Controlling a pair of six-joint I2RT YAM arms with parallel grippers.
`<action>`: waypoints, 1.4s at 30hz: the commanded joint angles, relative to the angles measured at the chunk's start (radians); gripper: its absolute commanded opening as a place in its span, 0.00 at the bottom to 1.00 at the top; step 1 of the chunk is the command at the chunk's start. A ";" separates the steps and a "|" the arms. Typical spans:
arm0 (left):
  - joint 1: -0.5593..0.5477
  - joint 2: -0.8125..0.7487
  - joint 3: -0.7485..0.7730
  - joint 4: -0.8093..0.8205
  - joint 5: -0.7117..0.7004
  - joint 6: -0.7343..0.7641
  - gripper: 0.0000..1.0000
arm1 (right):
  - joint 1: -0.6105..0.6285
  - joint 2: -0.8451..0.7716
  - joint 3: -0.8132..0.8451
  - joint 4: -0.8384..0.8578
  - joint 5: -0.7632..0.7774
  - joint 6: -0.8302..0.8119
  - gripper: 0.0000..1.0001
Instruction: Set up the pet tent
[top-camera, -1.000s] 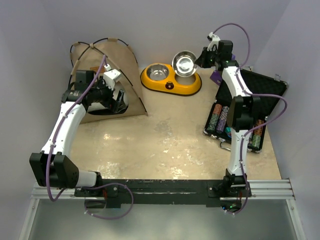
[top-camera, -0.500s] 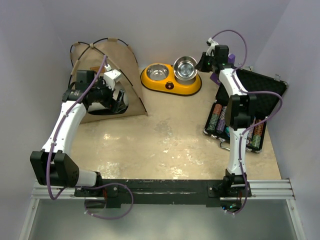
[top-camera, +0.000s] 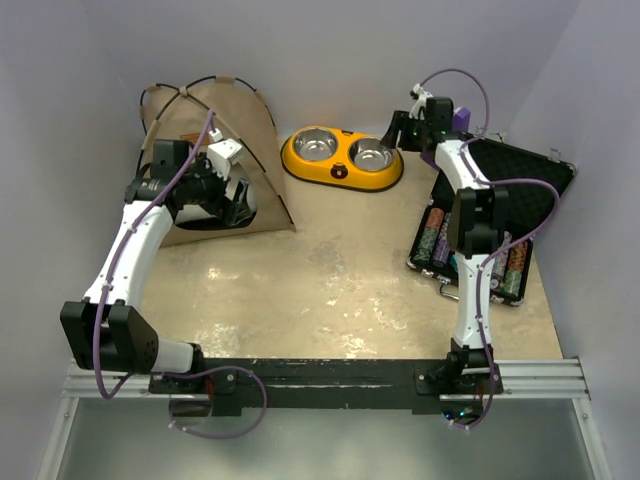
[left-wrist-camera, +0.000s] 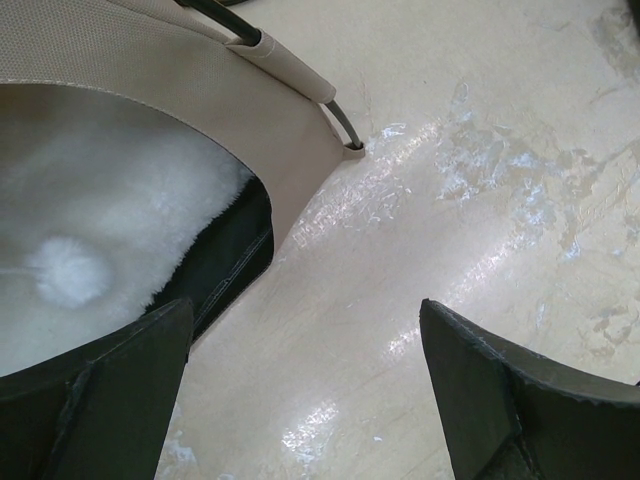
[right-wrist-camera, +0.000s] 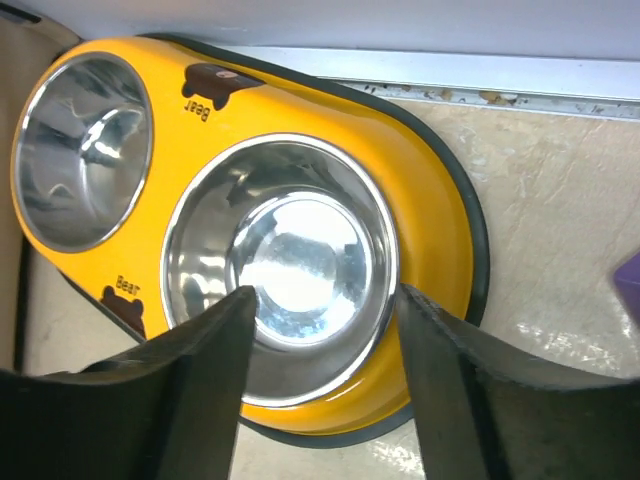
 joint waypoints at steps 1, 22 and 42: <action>-0.002 0.015 0.077 -0.004 -0.007 0.004 1.00 | 0.001 -0.065 0.094 0.041 -0.070 -0.020 0.68; 0.256 -0.035 0.273 0.101 0.099 -0.296 1.00 | 0.292 -0.455 -0.123 0.091 -0.226 -0.499 0.88; 0.304 -0.235 -0.098 -0.064 -0.197 -0.082 1.00 | 0.444 -0.950 -0.850 0.349 0.081 -0.392 0.99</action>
